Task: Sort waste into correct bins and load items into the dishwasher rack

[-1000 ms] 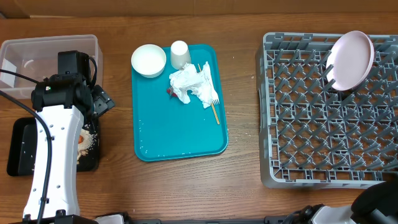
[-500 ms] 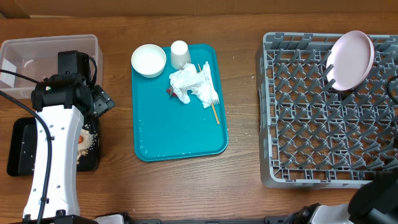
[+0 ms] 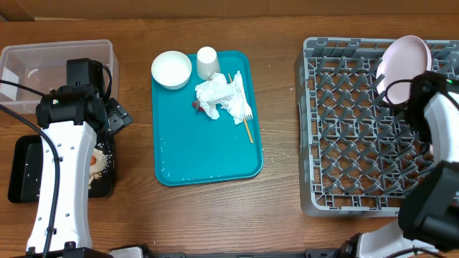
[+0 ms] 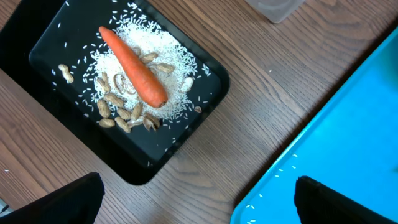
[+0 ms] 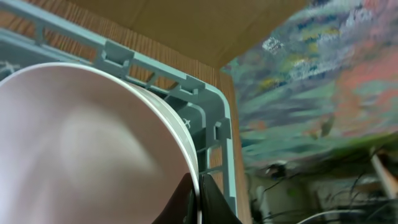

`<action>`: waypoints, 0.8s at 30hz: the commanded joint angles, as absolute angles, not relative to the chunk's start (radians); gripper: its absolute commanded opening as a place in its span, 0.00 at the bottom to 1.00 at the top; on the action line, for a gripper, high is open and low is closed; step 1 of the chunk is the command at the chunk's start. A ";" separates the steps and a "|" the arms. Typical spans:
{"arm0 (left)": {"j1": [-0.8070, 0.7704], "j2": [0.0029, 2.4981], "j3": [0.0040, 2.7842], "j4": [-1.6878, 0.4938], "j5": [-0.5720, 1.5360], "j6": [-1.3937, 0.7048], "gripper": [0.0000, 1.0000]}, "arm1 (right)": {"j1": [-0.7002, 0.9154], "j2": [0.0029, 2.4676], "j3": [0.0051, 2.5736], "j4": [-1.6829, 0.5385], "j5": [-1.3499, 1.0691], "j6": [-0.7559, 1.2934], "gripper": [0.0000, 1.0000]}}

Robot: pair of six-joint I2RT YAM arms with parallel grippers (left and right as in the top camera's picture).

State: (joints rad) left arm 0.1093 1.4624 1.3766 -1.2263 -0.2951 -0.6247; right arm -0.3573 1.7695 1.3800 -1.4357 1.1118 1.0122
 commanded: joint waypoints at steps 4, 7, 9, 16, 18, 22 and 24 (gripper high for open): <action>0.111 1.460 1.388 -1.224 -0.294 -0.613 1.00 | -0.349 1.798 1.375 -1.429 1.244 0.925 0.04; 0.111 1.460 1.388 -1.224 -0.294 -0.613 1.00 | -0.349 1.798 1.375 -1.376 1.244 0.801 0.04; 0.111 1.460 1.387 -1.224 -0.294 -0.613 1.00 | -0.348 1.798 1.375 -1.332 1.231 0.712 0.04; 0.111 1.460 1.388 -1.224 -0.294 -0.613 1.00 | -0.348 1.798 1.375 -1.199 1.229 0.427 0.04; 0.111 1.460 1.388 -1.224 -0.294 -0.613 1.00 | -0.348 1.798 1.375 -1.144 1.215 0.306 0.04; 0.111 1.460 1.388 -1.224 -0.294 -0.613 1.00 | -0.348 1.798 1.375 -1.051 1.180 0.126 0.04; 0.111 1.460 1.388 -1.224 -0.294 -0.613 1.00 | -0.348 1.798 1.375 -1.008 1.181 0.072 0.04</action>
State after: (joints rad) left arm 0.1093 1.4624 1.3766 -1.2259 -0.2951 -0.6247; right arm -0.3511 1.8030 1.3792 -1.0462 1.1885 0.2592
